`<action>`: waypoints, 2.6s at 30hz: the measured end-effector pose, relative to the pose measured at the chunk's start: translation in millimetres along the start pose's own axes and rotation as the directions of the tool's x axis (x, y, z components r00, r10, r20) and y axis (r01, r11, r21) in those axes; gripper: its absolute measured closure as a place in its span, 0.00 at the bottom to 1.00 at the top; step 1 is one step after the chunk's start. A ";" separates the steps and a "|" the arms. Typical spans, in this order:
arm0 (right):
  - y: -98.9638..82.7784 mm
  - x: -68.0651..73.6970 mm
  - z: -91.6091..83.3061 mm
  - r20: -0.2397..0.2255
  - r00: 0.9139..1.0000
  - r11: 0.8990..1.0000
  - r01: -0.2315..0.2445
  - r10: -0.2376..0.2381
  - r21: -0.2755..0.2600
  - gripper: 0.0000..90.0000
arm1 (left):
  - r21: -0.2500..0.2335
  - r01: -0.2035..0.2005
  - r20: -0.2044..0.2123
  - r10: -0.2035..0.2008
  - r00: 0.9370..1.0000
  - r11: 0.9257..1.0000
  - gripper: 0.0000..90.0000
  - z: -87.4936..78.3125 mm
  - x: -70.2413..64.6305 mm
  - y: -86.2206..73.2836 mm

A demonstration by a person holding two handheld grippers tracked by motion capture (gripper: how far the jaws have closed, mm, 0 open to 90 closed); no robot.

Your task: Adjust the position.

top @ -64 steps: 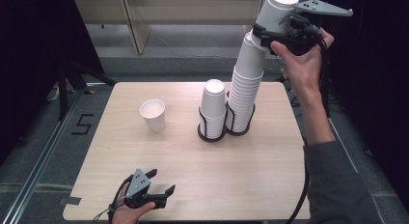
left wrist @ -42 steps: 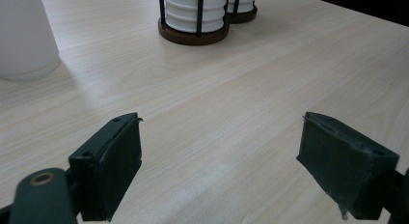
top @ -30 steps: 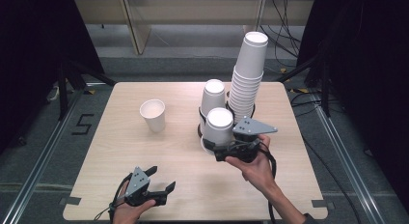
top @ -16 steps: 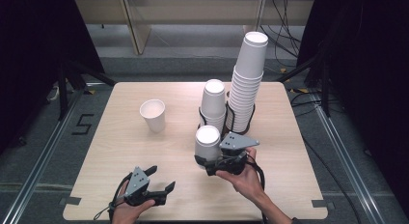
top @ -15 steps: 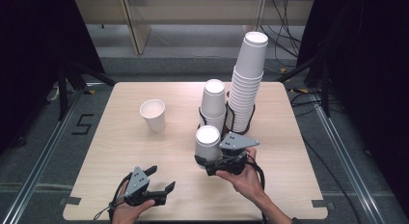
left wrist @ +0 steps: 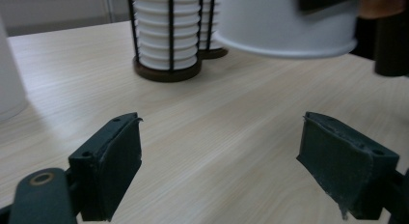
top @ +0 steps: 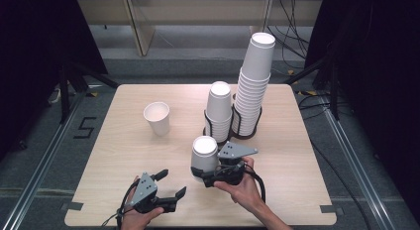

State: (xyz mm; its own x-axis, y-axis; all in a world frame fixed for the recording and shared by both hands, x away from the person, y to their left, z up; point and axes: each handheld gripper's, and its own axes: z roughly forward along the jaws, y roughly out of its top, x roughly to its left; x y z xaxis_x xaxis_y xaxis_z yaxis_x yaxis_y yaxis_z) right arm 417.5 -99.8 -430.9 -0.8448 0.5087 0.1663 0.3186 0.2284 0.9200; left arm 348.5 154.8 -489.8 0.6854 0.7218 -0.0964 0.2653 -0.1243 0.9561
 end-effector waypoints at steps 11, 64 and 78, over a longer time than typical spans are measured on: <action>-5.5 6.1 10.5 -0.050 0.998 1.000 -0.024 0.023 -0.016 0.17 | -0.068 0.055 0.049 -0.052 0.997 0.996 0.16 15.8 -19.4 4.3; 14.2 18.7 1.8 -0.087 0.996 0.999 0.017 -0.019 -0.027 0.18 | 0.026 -0.111 0.039 0.110 0.993 0.993 0.09 23.6 -20.5 3.6; 19.6 14.2 -7.8 -0.106 0.992 0.996 -0.071 0.066 -0.050 0.28 | -0.050 -0.089 0.053 0.091 0.994 0.995 0.03 25.5 -22.4 2.3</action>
State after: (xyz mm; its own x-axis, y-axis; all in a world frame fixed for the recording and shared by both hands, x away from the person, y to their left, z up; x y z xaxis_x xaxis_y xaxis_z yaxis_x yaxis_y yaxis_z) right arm 408.4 -94.6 -407.7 -0.8627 0.4319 0.2631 0.3563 0.1498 0.9223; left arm 351.0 120.9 -492.5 0.7420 0.6700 -0.0232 0.1691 -0.1534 0.9736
